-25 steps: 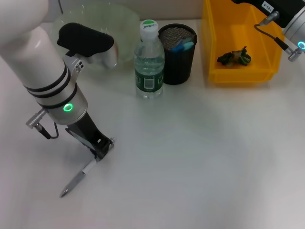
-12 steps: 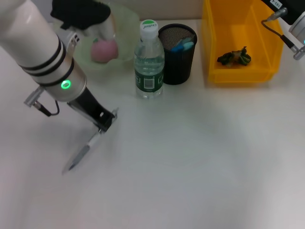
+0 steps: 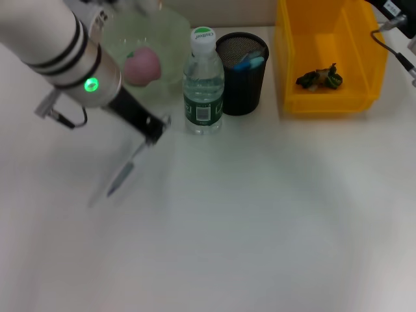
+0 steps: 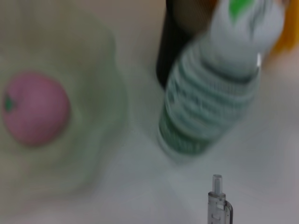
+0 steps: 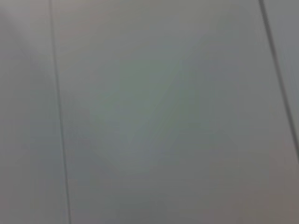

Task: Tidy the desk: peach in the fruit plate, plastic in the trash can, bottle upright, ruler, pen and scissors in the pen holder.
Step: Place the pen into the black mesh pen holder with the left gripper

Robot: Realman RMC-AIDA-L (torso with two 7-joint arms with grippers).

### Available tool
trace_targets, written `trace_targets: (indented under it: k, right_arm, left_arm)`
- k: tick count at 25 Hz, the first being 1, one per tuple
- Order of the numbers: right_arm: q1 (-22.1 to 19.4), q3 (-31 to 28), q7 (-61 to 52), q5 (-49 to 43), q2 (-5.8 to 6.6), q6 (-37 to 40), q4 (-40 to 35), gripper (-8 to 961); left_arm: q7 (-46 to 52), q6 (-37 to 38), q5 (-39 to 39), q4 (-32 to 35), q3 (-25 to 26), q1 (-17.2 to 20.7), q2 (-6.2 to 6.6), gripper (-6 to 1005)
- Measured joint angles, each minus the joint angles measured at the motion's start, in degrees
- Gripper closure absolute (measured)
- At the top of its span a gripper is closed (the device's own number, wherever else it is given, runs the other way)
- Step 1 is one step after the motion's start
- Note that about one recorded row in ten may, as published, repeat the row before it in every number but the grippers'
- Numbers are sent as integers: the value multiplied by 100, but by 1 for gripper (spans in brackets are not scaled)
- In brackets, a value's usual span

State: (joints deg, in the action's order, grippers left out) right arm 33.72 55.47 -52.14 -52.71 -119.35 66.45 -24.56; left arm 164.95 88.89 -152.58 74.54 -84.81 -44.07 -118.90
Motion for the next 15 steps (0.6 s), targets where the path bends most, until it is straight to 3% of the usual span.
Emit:
trace_targets:
  k: [5, 7, 12, 15]
  right_arm:
    - [-187, -86, -13, 79, 0, 36, -21, 457]
    - [-296, -103, -60, 123, 1, 42, -41, 457]
    - [-440, -159, -121, 149, 5, 50, -66, 457]
    - [-469, -187, -138, 150, 2, 51, -66, 457]
  left_arm:
    - [-7, -111, 0, 409, 114, 82, 10, 860]
    - [-24, -207, 1, 1148, 235, 243, 17, 861]
    - [-35, -235, -9, 1788, 336, 416, 22, 861]
    - [-40, -249, -20, 1865, 369, 444, 23, 860]
